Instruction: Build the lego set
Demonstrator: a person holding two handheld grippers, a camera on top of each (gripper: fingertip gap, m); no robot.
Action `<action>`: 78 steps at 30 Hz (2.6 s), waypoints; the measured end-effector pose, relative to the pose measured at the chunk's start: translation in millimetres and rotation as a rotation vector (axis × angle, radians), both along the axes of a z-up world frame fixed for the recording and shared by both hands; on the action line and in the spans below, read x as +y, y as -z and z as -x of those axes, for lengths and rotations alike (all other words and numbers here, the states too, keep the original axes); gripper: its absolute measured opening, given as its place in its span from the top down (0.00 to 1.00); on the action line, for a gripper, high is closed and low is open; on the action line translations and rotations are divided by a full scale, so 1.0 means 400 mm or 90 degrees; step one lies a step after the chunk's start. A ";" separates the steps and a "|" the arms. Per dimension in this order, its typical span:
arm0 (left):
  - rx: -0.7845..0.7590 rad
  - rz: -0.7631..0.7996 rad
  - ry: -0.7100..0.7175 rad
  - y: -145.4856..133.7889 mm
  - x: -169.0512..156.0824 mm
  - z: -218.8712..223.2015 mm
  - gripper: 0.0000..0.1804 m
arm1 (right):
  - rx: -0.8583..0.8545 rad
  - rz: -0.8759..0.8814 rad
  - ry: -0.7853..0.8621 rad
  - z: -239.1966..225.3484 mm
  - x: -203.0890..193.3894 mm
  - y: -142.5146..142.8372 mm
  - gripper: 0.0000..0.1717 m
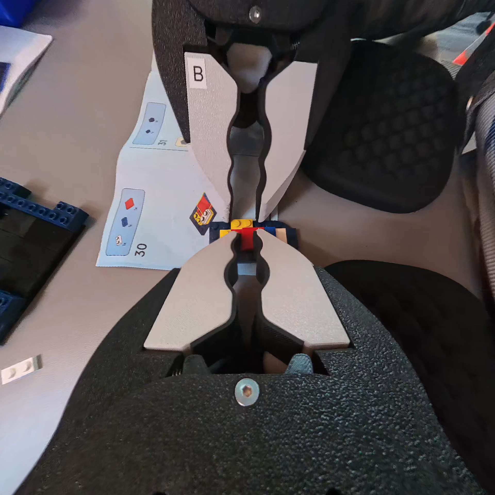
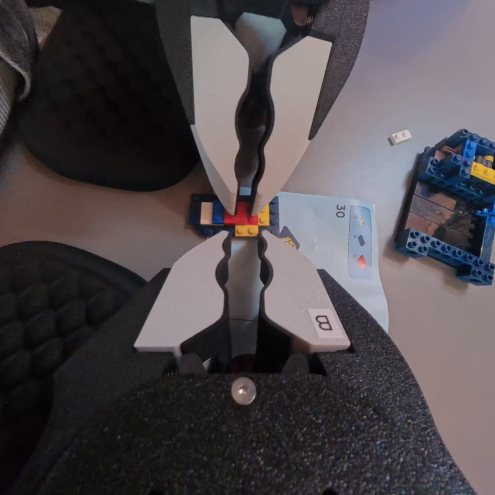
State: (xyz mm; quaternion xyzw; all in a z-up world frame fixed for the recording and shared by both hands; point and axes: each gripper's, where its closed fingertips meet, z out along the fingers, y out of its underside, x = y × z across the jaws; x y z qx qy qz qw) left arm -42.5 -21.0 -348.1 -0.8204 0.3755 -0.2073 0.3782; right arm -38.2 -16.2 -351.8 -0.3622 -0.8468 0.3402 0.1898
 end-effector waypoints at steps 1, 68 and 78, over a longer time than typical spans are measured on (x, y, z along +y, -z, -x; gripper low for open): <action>-0.005 0.007 -0.003 0.000 -0.001 0.000 0.95 | -0.002 -0.009 0.002 -0.001 0.000 0.000 0.89; 0.060 0.071 -0.121 0.006 -0.039 0.040 0.63 | -0.080 -0.042 0.088 -0.006 0.017 0.014 0.68; 0.203 0.012 0.073 -0.001 -0.031 0.067 0.65 | -0.069 0.013 0.093 -0.035 -0.034 -0.024 0.72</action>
